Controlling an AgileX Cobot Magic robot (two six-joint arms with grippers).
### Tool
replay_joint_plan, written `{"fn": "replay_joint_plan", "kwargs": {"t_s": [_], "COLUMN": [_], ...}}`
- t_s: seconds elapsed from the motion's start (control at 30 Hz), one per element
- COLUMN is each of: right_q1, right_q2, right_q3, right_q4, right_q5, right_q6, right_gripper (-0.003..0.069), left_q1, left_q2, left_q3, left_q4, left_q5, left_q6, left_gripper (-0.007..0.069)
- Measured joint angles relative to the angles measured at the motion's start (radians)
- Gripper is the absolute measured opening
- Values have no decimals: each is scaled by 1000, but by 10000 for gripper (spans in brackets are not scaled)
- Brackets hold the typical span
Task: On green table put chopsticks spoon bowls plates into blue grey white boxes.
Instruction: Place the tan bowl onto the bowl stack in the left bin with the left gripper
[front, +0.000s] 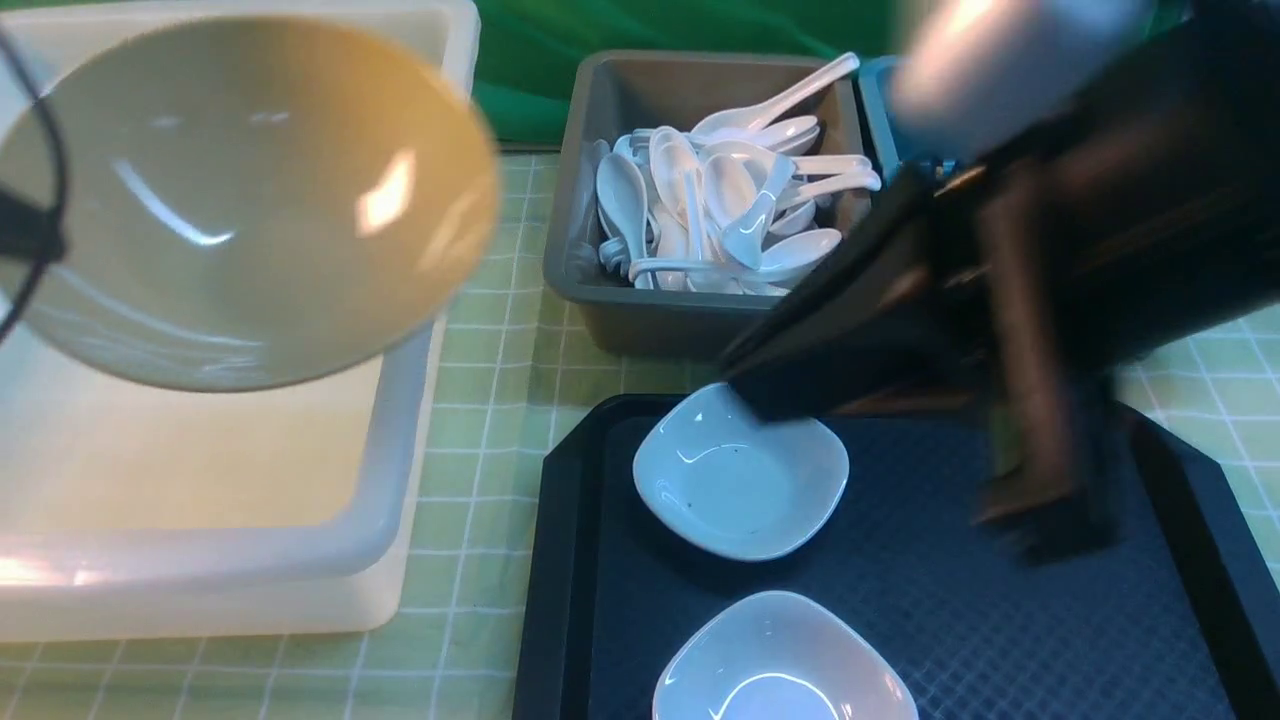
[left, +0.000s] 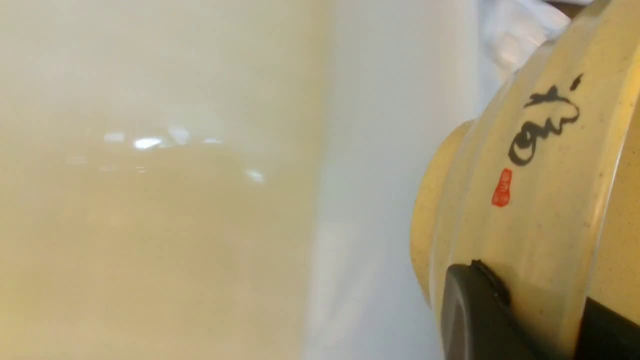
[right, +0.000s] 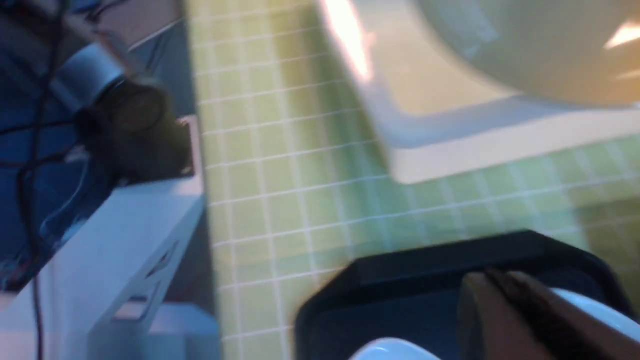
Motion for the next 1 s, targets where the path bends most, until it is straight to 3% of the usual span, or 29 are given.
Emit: {"fn": "replay_joint_plan", "kwargs": {"t_s": [0.1, 0.37, 0.7, 0.87, 1.0], "right_q1": [50, 54, 54, 54, 54], "right_q2": [48, 55, 55, 55, 55], "right_q3": [-10, -16, -16, -16, -16], "right_q4": [-15, -30, -31, -31, -31], "right_q5": [-1, -5, -5, -8, -8], "right_q6": [13, 37, 68, 90, 111], "right_gripper": [25, 25, 33, 38, 43], "left_q1": [45, 42, -131, -161, -162], "left_q2": [77, 177, 260, 270, 272], "left_q3": [3, 5, 5, 4, 3], "left_q4": [60, 308, 435, 502, 517], "left_q5": [-35, -57, -118, -116, -105], "left_q6": [-37, -178, -306, -419, -465], "left_gripper": [17, 17, 15, 28, 89]}}
